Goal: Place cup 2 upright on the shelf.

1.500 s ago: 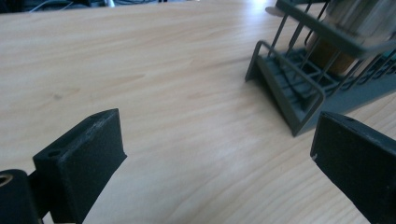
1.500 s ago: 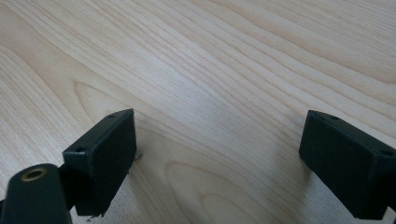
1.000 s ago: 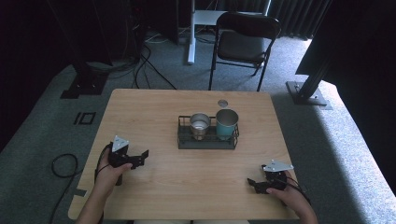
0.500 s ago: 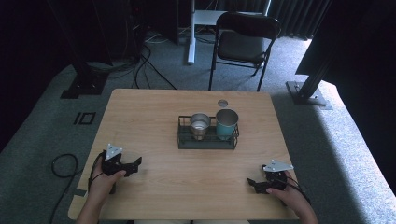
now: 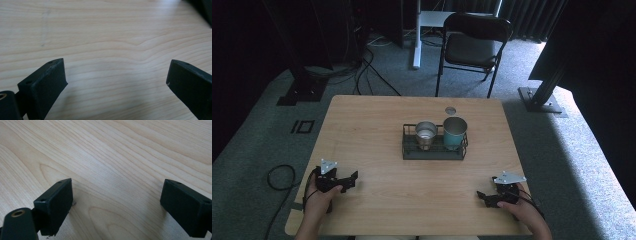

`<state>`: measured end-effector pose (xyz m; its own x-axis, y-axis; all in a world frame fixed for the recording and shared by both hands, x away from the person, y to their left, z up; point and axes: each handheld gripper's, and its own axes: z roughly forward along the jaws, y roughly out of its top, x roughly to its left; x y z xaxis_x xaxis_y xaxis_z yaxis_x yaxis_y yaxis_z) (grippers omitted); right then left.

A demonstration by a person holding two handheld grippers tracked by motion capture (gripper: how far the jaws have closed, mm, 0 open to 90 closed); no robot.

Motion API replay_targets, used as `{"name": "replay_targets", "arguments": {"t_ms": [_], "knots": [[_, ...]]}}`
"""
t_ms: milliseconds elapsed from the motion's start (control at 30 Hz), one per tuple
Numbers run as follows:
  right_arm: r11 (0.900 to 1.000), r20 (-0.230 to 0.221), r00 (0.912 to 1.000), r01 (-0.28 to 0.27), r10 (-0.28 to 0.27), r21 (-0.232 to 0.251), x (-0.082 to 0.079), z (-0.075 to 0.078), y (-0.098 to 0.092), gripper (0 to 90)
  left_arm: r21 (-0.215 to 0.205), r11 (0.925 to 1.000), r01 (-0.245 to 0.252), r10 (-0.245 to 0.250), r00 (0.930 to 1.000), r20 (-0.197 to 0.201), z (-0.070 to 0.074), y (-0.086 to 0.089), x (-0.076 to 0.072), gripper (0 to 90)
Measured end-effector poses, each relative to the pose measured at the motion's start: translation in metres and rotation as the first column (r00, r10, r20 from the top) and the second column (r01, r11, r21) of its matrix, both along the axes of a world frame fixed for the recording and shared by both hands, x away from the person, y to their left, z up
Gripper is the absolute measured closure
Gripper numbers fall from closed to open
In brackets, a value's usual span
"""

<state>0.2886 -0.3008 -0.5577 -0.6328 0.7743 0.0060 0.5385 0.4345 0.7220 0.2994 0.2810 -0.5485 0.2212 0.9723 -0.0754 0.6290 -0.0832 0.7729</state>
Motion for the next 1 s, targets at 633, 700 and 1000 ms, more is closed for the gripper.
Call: {"name": "replay_targets", "arguments": {"t_ms": [633, 700, 1000], "knots": [[1.000, 0.001, 1.0000, 0.000, 0.000, 0.000, 0.000, 0.000, 0.000, 10.7, 0.075, 0.9788, -0.191, 0.197, 0.9753, -0.098, -0.007, 0.016, -0.011, 3.3], [1.000, 0.000, 1.0000, 0.000, 0.000, 0.000, 0.000, 0.000, 0.000, 10.7, 0.100, 0.9768, -0.189, 0.200, 0.9745, -0.103, -0.007, 0.017, -0.012, 3.3], [1.000, 0.000, 1.0000, 0.000, 0.000, 0.000, 0.000, 0.000, 0.000, 10.7, 0.107, 0.9756, -0.192, 0.203, 0.9734, -0.106, -0.007, 0.016, -0.011, 2.3]]}}
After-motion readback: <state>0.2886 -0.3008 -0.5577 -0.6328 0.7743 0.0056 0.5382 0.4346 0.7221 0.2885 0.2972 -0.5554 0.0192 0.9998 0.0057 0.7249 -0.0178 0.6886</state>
